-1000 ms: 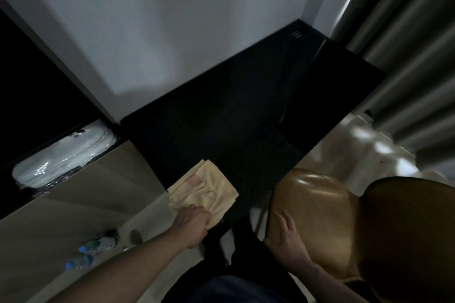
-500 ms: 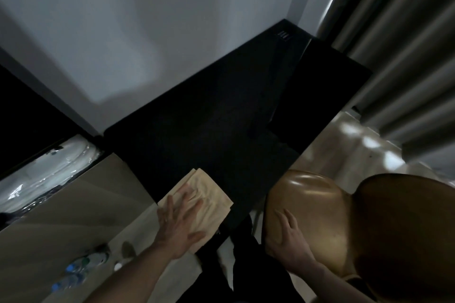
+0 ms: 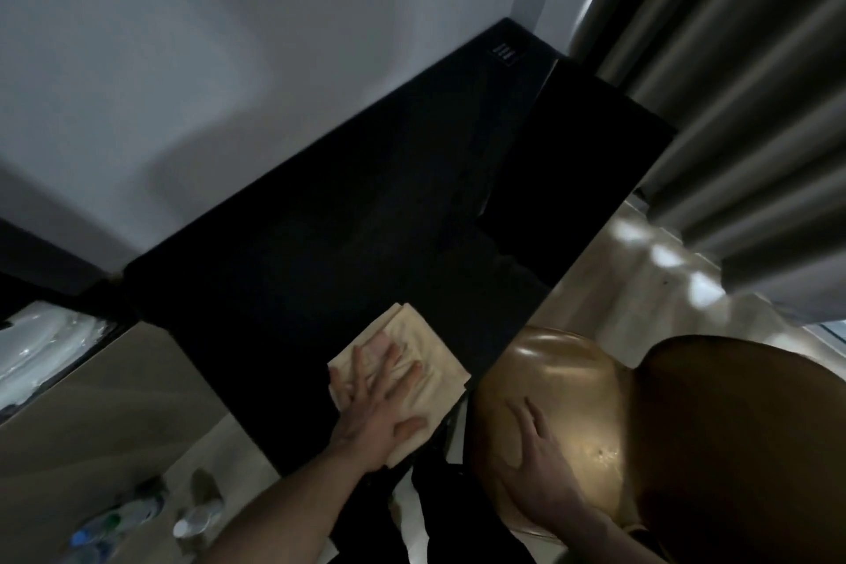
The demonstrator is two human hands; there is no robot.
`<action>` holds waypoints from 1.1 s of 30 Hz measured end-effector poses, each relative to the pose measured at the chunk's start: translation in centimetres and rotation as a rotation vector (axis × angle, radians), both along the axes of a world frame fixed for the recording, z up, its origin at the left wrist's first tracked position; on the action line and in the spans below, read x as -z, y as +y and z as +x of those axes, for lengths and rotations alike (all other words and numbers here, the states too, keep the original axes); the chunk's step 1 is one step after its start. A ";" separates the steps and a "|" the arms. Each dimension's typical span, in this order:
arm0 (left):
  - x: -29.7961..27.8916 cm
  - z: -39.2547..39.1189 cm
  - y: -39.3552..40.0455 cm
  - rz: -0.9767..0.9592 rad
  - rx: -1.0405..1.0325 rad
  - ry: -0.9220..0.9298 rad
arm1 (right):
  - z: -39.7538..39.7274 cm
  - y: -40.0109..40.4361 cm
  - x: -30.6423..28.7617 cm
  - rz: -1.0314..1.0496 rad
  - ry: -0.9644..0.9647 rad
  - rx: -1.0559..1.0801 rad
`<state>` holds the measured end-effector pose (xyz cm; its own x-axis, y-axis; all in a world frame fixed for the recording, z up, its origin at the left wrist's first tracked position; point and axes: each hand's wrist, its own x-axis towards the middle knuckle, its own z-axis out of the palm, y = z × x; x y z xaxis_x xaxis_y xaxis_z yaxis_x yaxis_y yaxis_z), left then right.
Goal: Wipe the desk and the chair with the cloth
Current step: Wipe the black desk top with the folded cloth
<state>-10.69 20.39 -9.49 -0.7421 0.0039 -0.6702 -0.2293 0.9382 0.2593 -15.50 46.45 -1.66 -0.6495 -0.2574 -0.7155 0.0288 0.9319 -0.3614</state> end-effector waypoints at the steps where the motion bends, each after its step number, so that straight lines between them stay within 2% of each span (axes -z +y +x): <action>1: 0.0 -1.3 0.8 0.019 0.009 0.001 | -0.4 0.2 0.1 0.005 0.012 0.002; 7: -1.1 -5.7 1.0 0.093 0.104 -0.092 | -1.1 -0.7 0.2 -0.005 0.010 0.049; 9: -2.3 -5.4 -0.4 0.122 0.110 -0.023 | -1.1 -2.4 0.5 -0.049 0.022 0.023; 11: -3.5 -3.6 -2.3 0.152 0.012 0.057 | -0.8 -4.8 1.1 -0.062 0.035 -0.010; 16: -4.3 2.5 -7.9 -0.019 -0.142 0.142 | 1.0 -12.5 2.7 -0.004 0.012 -0.074; 22: -4.8 4.9 -10.6 -0.104 -0.212 0.169 | 1.6 -17.2 5.1 0.046 -0.092 0.063; 28: -6.7 1.7 -9.7 -0.029 -0.217 0.191 | -0.1 -18.8 5.3 0.086 -0.131 0.167; 33: -8.9 -3.8 -9.2 -0.008 -0.183 0.167 | -4.9 -18.0 4.9 0.054 -0.200 0.260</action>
